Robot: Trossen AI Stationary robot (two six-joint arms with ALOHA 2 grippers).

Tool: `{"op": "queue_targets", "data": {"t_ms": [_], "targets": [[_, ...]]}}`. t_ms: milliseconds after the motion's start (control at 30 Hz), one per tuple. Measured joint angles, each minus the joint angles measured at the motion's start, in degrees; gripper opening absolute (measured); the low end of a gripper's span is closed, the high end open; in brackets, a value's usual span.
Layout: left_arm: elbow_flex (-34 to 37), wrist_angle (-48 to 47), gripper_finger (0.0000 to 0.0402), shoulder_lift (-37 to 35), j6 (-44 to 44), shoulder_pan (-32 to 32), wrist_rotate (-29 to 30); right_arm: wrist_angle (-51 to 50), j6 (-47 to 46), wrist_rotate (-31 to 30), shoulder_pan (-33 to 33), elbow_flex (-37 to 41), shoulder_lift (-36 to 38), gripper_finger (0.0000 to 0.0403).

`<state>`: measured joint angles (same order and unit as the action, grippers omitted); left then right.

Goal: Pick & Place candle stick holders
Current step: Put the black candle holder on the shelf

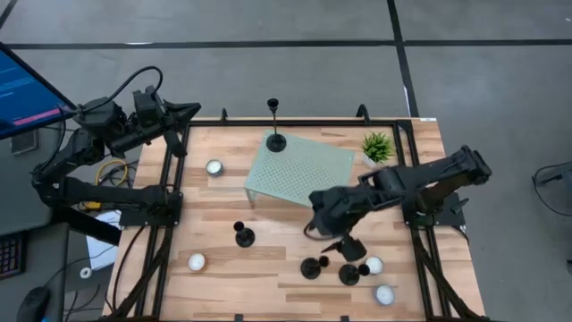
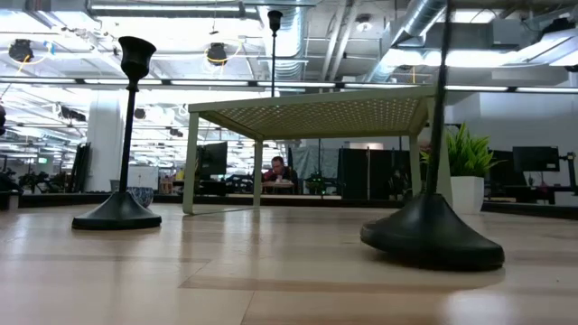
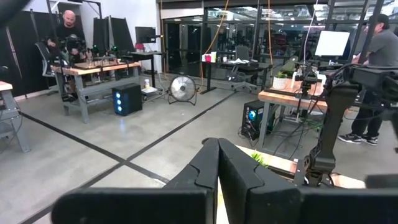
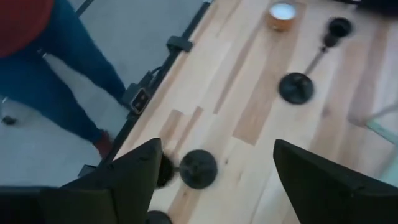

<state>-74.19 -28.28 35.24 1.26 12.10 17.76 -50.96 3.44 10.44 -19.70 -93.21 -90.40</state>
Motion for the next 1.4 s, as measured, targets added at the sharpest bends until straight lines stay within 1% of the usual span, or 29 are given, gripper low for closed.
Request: {"op": "queue_targets", "data": {"t_ms": [233,400,500,600,867,1000,1100,1400], "targets": [[0.0,0.0,0.0010,0.0,0.0,0.0,0.0,0.5,-3.3,0.0,-2.7,-0.6,-5.0,0.0302],[0.0,0.0,0.0010,0.0,0.0,0.0,0.0,3.5,-5.5,0.0,-3.1,-0.5,-7.5,0.0302],[0.0,0.0,0.0010,0.0,0.0,0.0,0.0,3.6,-7.0,0.0,-2.9,-0.5,-8.2,0.0302],[0.0,0.0,0.0010,0.0,0.0,0.0,0.0,3.4,-8.7,-0.2,-3.2,-0.5,-8.4,0.0302],[0.0,0.0,0.0010,0.0,0.0,0.0,0.0,3.3,-11.8,-3.2,-5.4,-0.5,-8.3,0.0302],[0.0,0.0,0.0010,0.0,0.0,0.0,0.0,3.8,-12.7,-5.8,-6.4,1.3,-8.3,0.0302],[0.0,0.0,0.0010,0.0,0.0,0.0,0.0,3.7,-14.5,-6.0,-6.7,2.2,-8.3,0.0302],[0.0,0.0,0.0010,0.0,0.0,0.0,0.0,3.4,-14.7,-7.5,-6.9,2.4,-8.3,0.0302]]}}
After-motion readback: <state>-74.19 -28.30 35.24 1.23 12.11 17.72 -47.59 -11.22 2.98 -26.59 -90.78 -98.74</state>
